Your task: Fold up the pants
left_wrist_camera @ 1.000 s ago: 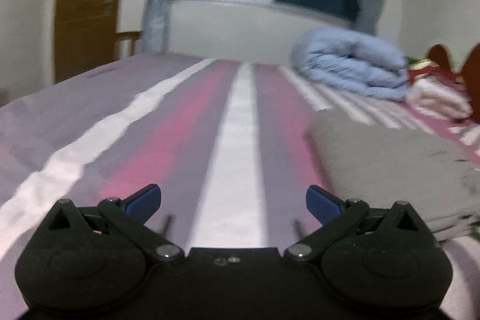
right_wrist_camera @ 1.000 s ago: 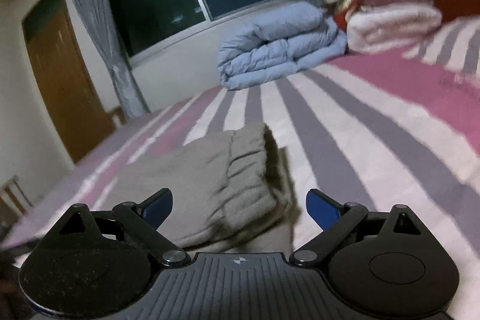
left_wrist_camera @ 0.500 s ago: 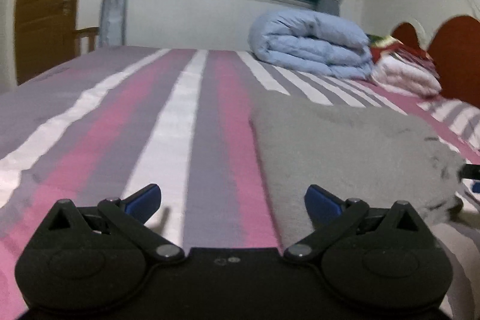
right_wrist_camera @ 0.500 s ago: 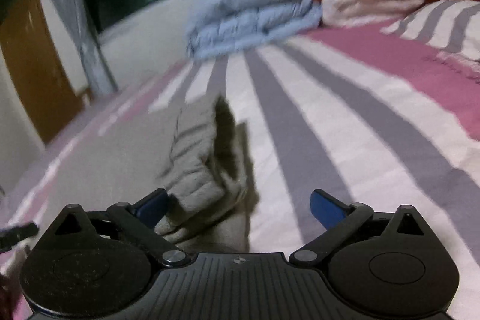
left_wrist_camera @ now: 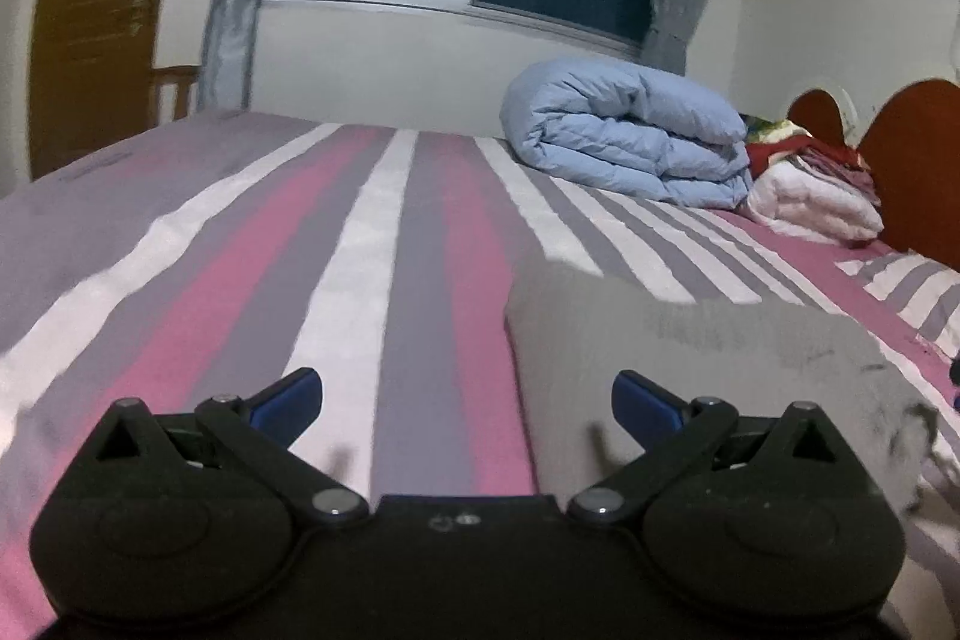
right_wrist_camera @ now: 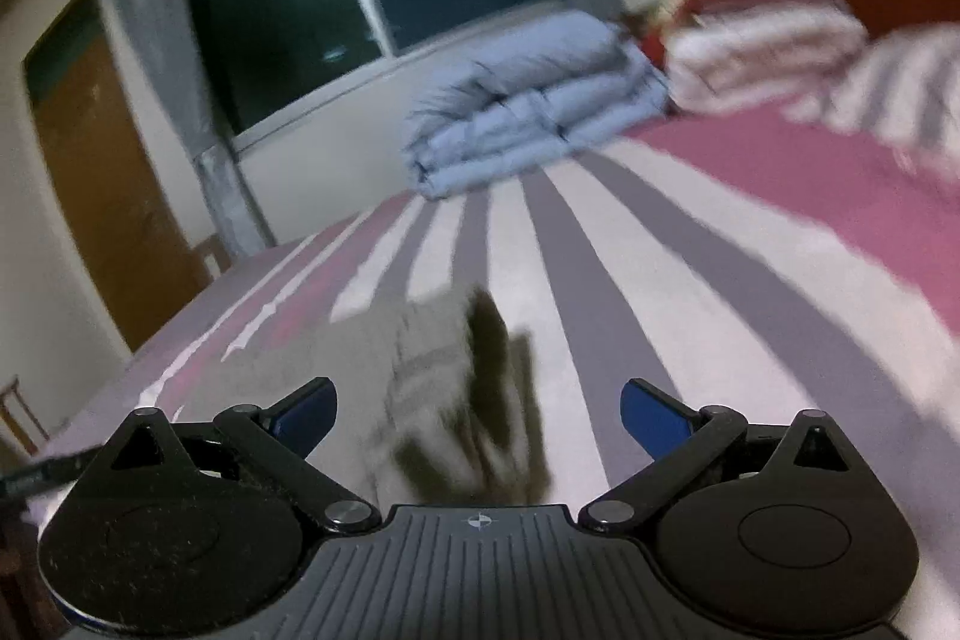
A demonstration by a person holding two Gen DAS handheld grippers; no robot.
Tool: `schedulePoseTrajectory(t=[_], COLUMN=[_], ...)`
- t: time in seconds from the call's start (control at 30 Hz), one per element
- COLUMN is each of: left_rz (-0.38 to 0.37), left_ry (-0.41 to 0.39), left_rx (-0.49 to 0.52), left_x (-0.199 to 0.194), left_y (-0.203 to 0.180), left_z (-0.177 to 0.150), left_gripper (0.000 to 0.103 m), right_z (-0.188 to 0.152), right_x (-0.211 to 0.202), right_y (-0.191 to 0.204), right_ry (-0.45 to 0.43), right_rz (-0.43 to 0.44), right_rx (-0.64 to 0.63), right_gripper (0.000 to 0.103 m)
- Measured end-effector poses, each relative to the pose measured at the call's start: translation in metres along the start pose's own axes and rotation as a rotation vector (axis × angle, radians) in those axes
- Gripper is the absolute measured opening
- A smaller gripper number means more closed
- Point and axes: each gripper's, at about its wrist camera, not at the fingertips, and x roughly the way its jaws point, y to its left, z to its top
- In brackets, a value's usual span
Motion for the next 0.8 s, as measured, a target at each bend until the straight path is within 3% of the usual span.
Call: schedulePoseTrajectory(t=[0.13, 0.27, 0.33, 0.4, 0.43, 0.57, 0.67, 0.8], left_rz=[0.014, -0.009, -0.016, -0.012, -0.028, -0.072, -0.044, -0.026], left_ry=[0.025, 0.057, 0.090, 0.130, 0.140, 0.147, 0.129, 0.098], left_rx=[0.093, 0.136, 0.147, 0.150, 0.126, 0.028, 0.026, 0.031], left_x=[0.037, 0.074, 0.095, 0.111, 0.116, 0.111, 0.088, 0.054], left_y=[-0.011, -0.019, -0.021, -0.018, -0.013, 0.005, 0.008, 0.008], left_z=[0.022, 0.027, 0.024, 0.016, 0.011, 0.008, 0.011, 0.012], left_gripper=[0.097, 0.097, 0.098, 0.098, 0.098, 0.098, 0.097, 0.097], right_z=[0.031, 0.047, 0.043, 0.029, 0.022, 0.015, 0.020, 0.017], right_x=[0.043, 0.090, 0.116, 0.142, 0.147, 0.142, 0.110, 0.068], right_y=[0.014, 0.016, 0.014, 0.007, -0.004, -0.030, -0.035, -0.042], right_ry=[0.021, 0.068, 0.135, 0.246, 0.260, 0.246, 0.163, 0.125], right_rz=[-0.061, -0.067, -0.069, -0.141, -0.135, -0.099, -0.078, -0.017], right_rx=[-0.127, -0.163, -0.198, -0.249, -0.213, -0.078, -0.029, 0.027], right_gripper=[0.100, 0.100, 0.100, 0.100, 0.100, 0.103, 0.103, 0.103])
